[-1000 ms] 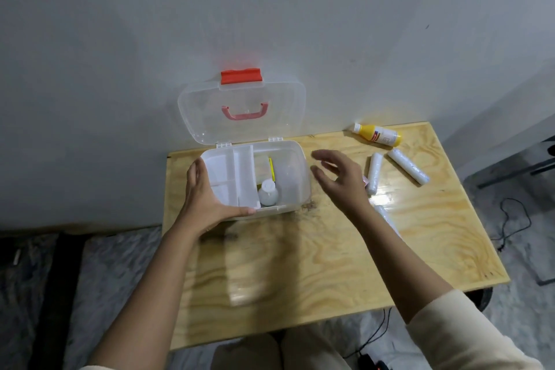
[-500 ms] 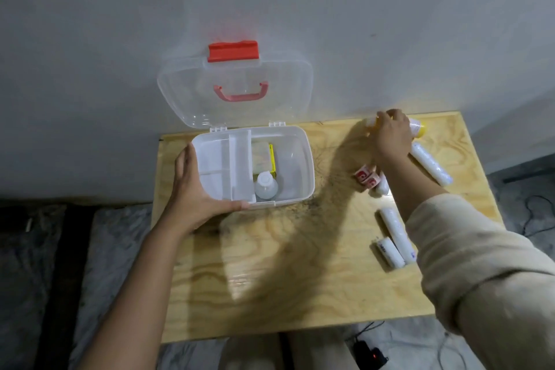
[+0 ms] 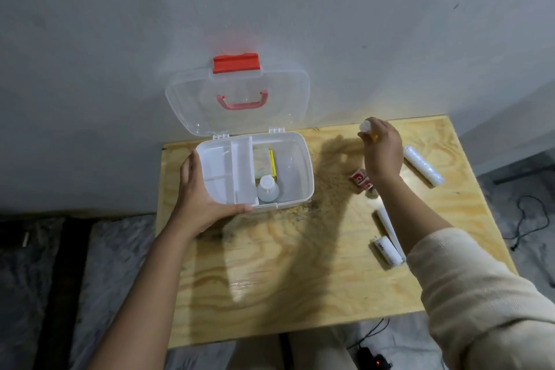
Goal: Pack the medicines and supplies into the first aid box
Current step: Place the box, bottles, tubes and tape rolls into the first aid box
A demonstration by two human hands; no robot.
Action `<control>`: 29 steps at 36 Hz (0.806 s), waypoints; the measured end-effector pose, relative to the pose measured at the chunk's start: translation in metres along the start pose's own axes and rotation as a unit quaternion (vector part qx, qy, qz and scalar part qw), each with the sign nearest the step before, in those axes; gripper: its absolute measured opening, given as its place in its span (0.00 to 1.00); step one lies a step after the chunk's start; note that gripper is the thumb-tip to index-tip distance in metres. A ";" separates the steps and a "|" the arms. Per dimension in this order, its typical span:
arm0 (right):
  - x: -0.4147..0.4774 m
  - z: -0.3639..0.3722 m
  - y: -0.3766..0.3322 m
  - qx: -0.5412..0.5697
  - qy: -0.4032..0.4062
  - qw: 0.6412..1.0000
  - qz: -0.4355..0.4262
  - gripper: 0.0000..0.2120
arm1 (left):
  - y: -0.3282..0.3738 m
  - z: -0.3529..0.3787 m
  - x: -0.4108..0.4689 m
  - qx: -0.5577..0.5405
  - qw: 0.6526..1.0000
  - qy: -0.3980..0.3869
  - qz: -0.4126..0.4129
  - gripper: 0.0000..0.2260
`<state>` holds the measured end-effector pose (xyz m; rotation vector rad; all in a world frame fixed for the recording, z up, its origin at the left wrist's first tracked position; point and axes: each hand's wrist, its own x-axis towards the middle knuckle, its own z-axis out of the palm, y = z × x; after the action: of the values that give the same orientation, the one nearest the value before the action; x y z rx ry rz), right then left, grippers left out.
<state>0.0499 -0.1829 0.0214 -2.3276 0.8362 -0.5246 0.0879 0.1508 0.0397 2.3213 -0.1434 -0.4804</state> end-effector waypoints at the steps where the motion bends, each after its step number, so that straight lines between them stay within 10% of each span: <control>1: -0.002 -0.002 -0.004 0.044 0.007 0.998 0.036 0.10 | 0.000 0.000 0.000 -0.001 1.000 0.001 0.002 0.67; 5: -0.014 -0.014 -0.021 0.184 0.011 0.976 0.117 0.10 | 0.001 0.000 -0.001 -0.016 1.000 0.001 0.011 0.67; 16: -0.078 -0.047 -0.089 0.317 -0.011 0.948 -0.010 0.07 | 0.003 -0.002 -0.005 -0.037 0.999 -0.002 0.012 0.68; 29: -0.116 -0.022 -0.094 0.126 -0.210 0.957 -0.152 0.09 | 0.002 -0.002 -0.002 -0.032 0.999 0.004 0.031 0.67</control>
<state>-0.0046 -0.0556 0.0815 -2.2190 0.1996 -0.2246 0.0867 0.1515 0.0434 2.2488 -0.1921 -0.4378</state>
